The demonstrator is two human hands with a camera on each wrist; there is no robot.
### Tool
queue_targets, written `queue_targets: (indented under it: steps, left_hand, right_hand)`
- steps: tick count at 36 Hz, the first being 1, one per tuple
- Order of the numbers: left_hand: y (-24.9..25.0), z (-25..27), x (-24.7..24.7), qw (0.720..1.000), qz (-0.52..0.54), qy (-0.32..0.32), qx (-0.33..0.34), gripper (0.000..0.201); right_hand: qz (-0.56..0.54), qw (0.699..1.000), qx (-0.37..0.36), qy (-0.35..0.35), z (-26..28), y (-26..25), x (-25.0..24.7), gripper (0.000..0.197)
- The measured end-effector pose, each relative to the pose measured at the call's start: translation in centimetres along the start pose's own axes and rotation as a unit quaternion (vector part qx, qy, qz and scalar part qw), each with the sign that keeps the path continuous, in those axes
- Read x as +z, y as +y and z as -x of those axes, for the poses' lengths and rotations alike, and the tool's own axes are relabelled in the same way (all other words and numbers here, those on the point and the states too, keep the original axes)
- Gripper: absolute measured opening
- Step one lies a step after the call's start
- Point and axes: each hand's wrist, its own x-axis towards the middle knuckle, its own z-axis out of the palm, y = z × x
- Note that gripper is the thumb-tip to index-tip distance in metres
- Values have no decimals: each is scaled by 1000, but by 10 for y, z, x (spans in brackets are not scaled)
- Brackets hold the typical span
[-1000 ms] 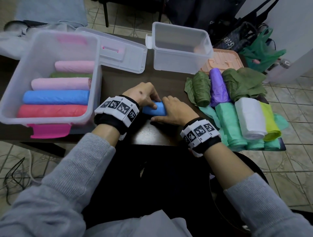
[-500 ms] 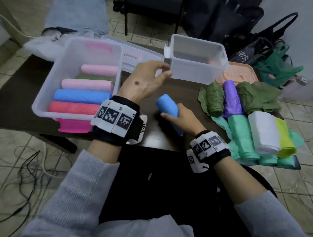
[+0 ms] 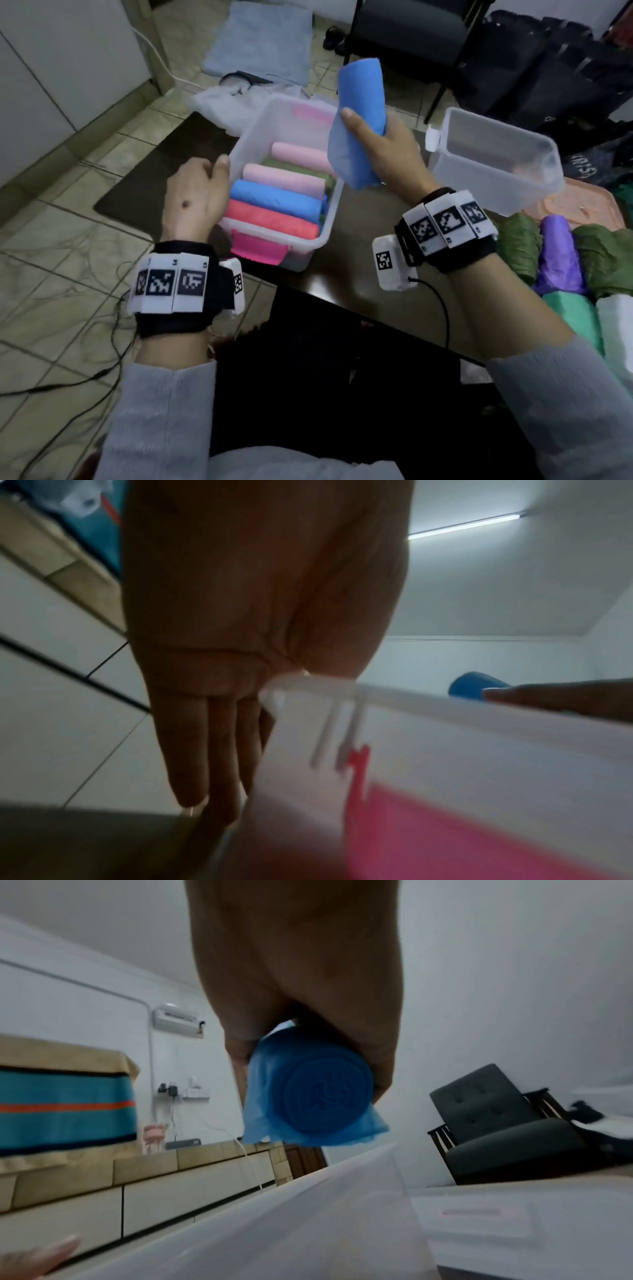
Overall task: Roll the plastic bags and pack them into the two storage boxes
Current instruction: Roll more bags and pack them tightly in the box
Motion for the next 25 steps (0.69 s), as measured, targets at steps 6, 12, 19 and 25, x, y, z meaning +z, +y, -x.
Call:
queue_targets:
  steps: [6,12,19,25]
  left_hand:
    - [-8,-2,14,993,94,-38,-61,47]
    - [-9,-3,21,989,139,12,-51,41]
    - [-15,-1,25,988,144,55,-11,38]
    - [-26,8,25,982,161,94,32,41]
  right_hand:
    - [138,988,-70,9,-34,-16,26,50]
    - [361,920,-152,-9,-47,-15,44,57]
    - [489,858,-150,-57,-49,-6,70,62]
    - [426,891,-62,-145,-49,-2,81,68]
